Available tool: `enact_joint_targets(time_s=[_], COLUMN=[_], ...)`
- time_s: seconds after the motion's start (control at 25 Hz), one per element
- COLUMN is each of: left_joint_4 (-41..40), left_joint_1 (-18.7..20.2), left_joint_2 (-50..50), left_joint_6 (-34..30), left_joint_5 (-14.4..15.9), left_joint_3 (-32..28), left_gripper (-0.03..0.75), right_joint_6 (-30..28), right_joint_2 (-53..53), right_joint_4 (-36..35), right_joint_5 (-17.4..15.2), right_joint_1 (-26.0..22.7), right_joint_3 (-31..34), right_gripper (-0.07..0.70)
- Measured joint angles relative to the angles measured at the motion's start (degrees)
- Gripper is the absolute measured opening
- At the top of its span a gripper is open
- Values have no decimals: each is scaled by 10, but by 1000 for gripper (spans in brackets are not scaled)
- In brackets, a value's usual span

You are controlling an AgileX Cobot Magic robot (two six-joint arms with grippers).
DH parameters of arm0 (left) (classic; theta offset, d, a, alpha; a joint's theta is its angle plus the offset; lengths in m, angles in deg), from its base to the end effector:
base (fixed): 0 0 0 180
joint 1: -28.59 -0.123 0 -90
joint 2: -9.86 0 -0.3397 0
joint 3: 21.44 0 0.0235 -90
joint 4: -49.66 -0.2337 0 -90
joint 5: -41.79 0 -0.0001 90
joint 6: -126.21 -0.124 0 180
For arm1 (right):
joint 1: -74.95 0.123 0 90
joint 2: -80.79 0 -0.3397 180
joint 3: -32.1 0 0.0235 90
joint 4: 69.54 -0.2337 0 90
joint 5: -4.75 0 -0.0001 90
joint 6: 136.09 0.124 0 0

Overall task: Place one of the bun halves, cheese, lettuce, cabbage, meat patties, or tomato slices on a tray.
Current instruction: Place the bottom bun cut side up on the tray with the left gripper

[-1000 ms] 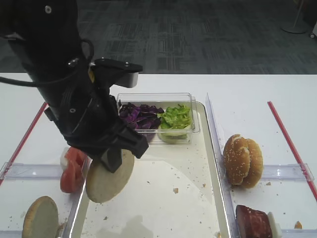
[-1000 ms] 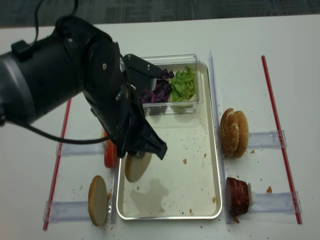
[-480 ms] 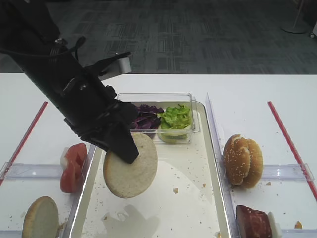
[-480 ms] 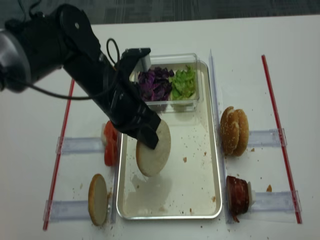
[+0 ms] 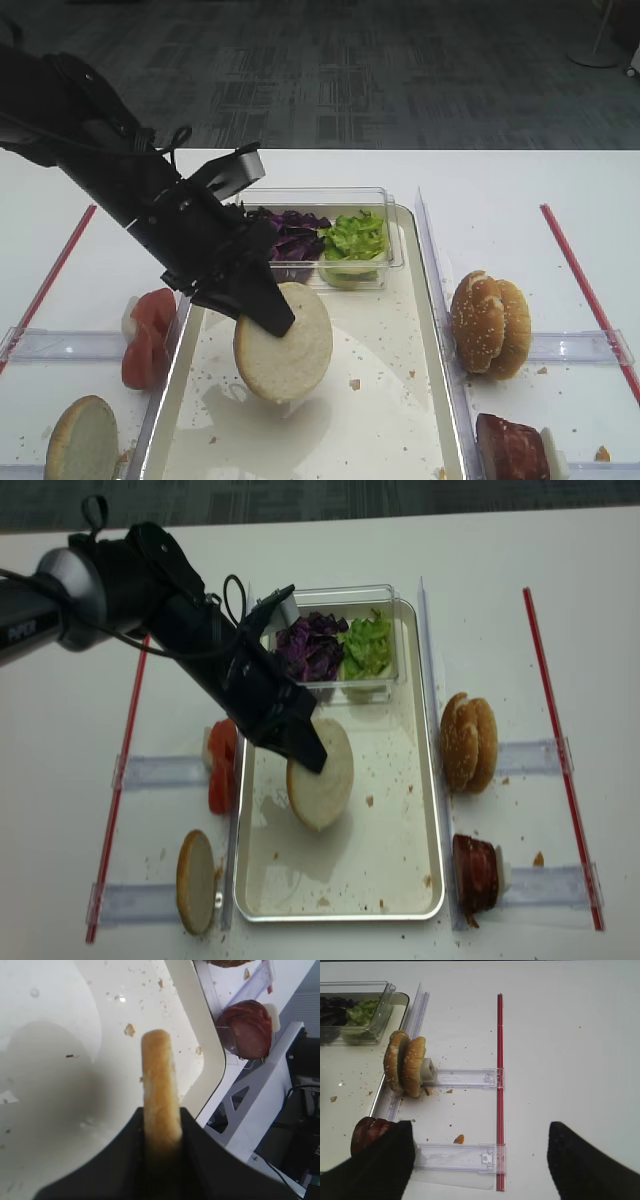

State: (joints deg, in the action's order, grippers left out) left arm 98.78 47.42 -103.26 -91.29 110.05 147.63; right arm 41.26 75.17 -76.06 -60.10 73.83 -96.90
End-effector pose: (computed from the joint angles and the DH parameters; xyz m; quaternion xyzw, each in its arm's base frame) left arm 0.2898 -0.1909 0.2359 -0.2554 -0.8890 0.3783 0.0366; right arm -0.0503 0.0137 0.2403 -0.0157 0.8708 0.0406 0.4897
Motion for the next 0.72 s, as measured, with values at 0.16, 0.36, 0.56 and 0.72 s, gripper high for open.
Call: enact_joint_targets(time_s=[0.16, 0.36, 0.56, 0.72], left_joint_4=[17, 25, 43, 51], left_joint_1=[-1, -1, -1, -1], left_joint_2=[-32, -65, -87, -98], left_joint_6=[-13, -25, -35, -35], left_joint_5=[-3, -5, -6, -8], left_joint_3=[0, 0, 4, 13], left_gripper=[99, 97, 97, 97], right_joint_6=[0, 1, 1, 1], right_joint_2=[0, 0, 0, 0], right_joint_4=[0, 0, 0, 0], right_joint_5=[0, 0, 0, 0], right_joint_1=[0, 0, 0, 0], right_joint_3=[0, 0, 0, 0], right_gripper=[571, 571, 571, 571])
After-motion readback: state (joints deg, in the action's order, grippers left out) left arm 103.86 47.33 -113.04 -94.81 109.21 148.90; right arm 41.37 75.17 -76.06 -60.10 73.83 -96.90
